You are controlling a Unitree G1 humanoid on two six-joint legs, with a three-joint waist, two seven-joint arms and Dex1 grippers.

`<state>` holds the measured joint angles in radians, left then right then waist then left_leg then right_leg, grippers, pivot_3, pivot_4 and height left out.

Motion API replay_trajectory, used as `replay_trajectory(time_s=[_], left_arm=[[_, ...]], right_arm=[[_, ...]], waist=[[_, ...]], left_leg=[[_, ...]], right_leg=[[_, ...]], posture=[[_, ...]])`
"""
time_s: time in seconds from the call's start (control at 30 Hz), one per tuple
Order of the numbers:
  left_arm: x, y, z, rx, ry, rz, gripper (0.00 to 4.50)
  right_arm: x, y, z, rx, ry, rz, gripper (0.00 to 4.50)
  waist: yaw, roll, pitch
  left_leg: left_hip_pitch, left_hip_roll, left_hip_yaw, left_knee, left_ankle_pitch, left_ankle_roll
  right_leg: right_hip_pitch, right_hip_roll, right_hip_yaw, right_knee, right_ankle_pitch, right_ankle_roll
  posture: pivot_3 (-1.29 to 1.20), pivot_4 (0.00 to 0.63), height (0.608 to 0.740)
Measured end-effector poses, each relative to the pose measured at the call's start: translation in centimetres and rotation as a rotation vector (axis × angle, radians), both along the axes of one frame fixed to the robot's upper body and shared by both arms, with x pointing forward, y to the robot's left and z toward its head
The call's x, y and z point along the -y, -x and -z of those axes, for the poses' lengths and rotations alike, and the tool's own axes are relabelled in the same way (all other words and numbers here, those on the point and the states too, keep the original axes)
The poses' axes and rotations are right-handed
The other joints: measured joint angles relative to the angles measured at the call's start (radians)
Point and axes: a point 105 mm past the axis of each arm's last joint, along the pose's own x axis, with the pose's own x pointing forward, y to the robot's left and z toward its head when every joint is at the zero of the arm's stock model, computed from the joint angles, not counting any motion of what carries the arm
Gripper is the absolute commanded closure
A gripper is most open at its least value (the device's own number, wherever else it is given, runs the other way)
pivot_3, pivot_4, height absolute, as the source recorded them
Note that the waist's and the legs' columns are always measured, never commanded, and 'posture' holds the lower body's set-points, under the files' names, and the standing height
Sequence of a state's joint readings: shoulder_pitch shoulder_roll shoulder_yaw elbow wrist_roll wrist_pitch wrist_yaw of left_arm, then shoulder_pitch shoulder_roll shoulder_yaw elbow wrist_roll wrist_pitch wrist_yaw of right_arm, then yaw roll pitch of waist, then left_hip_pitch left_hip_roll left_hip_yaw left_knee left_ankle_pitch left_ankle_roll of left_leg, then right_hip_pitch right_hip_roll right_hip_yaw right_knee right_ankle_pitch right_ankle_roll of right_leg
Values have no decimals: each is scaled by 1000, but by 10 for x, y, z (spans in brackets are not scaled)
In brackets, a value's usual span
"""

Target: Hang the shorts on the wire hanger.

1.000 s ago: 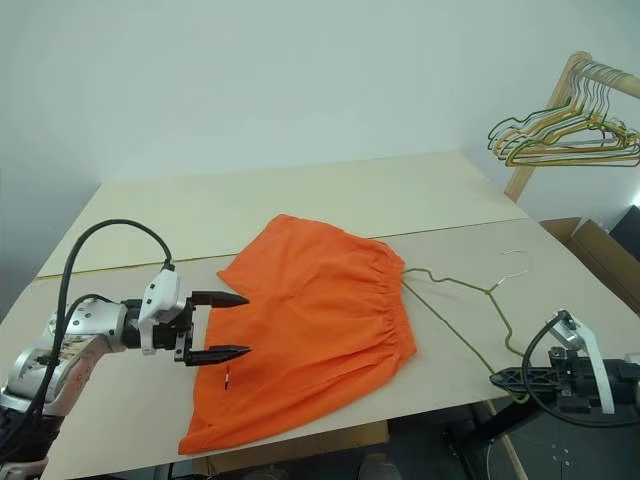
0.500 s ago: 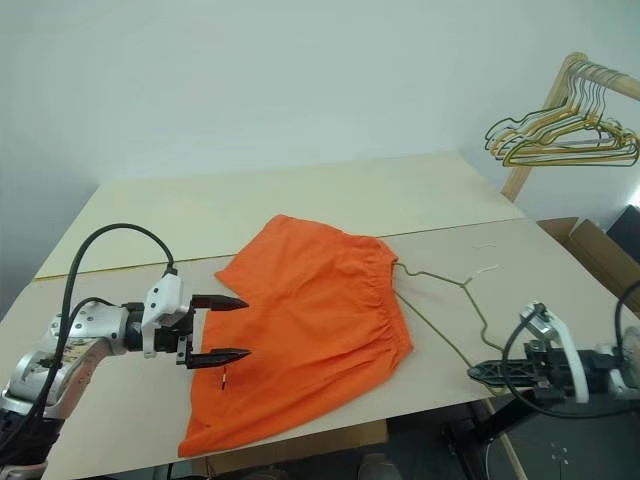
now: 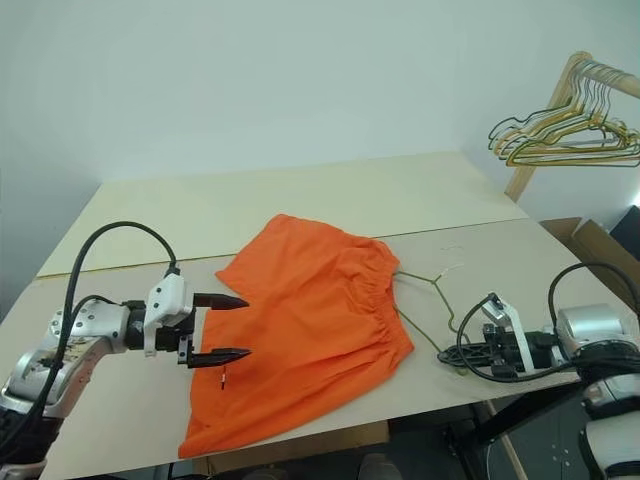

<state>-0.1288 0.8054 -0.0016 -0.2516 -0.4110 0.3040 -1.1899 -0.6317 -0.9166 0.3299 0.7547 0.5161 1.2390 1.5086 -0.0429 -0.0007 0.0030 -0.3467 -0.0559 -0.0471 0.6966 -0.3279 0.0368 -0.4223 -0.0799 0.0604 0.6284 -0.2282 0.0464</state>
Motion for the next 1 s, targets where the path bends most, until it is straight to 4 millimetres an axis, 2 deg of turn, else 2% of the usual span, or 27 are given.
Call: replay_trajectory(time_s=[0.13,0.37,0.73,0.87,1.0], left_arm=[[0,2,2,-6,-1,0,24],[0,2,2,-2,-3,-7,24],[1,0,1,6,-3,-15,24],[1,0,2,9,-8,-17,24],[1,0,2,11,-4,-21,24]], right_arm=[[1,-4,2,16,5,-2,4500],[-8,-8,6,14,-8,-26,4500],[-14,-33,8,122,-35,41,4500],[-13,-45,5,252,-3,34,4500],[-11,-57,-1,471,81,-12,4500]], waist=[[9,0,0],[18,0,0],[20,0,0],[19,0,0],[18,0,0]], left_leg=[[-1,0,-1,0,0,0],[-1,-1,-1,0,0,0],[-1,-1,-1,0,3,-4],[-1,-1,-1,0,2,-4],[-1,-1,-1,0,3,-5]], right_leg=[[-1,-1,-1,0,0,0],[-1,-1,-1,1,0,0],[-1,-1,-1,0,0,0],[-1,-1,-1,1,0,0],[-1,-1,-1,1,0,0]], posture=[[-16,0,740],[-14,0,740],[-16,0,740],[-14,0,740],[-20,0,740]])
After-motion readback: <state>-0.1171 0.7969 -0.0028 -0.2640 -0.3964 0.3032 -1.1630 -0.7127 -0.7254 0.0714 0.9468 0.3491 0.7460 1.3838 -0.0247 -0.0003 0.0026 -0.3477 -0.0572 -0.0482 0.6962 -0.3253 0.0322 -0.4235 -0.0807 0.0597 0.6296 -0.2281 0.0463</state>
